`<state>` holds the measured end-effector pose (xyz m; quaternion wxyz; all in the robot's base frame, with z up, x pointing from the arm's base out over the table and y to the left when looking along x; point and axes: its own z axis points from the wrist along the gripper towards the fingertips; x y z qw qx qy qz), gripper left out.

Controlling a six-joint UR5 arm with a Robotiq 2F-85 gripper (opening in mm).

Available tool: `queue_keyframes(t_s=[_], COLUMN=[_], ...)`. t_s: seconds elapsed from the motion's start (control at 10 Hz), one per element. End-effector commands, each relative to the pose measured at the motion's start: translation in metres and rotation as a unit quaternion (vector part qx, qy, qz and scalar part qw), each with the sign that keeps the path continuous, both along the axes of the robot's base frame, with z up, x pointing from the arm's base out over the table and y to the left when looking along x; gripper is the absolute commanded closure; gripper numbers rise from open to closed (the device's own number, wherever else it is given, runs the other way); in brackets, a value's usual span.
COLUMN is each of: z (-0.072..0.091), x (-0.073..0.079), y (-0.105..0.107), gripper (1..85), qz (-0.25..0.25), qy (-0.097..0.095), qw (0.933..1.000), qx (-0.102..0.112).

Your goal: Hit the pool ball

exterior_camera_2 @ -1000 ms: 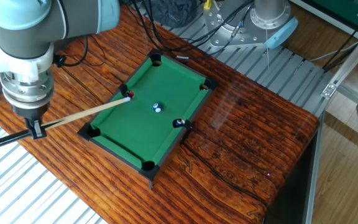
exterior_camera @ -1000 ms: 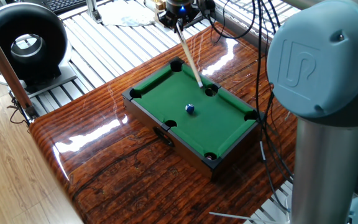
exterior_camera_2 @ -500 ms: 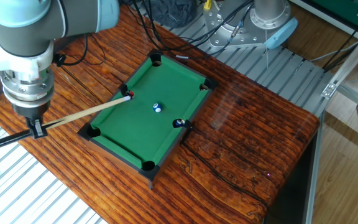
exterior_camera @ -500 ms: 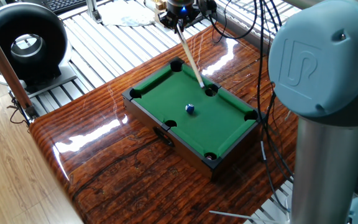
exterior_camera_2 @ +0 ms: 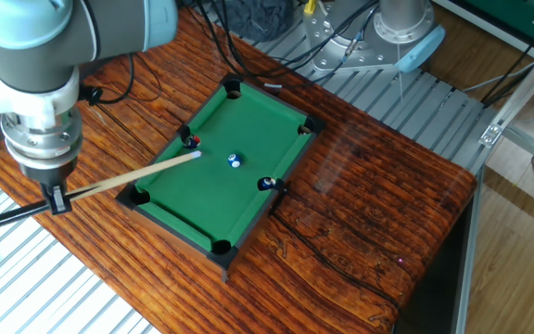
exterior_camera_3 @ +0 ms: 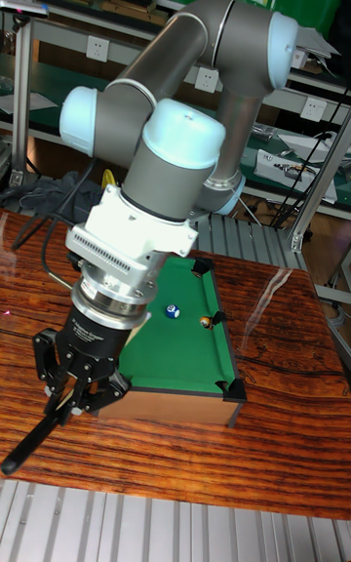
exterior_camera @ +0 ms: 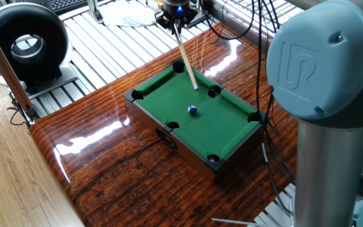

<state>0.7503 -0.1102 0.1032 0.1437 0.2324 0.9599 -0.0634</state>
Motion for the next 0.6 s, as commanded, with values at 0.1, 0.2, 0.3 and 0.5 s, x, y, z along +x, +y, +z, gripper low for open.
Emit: queue_keyframes(t_s=[0.1,0.2,0.3,0.5], z=[-0.001,-0.003,-0.003,0.0], x=[0.014,0.018,0.021,0.024], y=[0.0,0.003,0.01,0.021], gripper=[84.7,84.7,84.7,84.7], qz=[-0.011,-0.015,-0.02,-0.018], qy=[-0.007,-0.008,-0.007,-0.005], qw=[0.9999,0.9999,0.9998,0.9998], qx=[0.0,0.002,0.003,0.0])
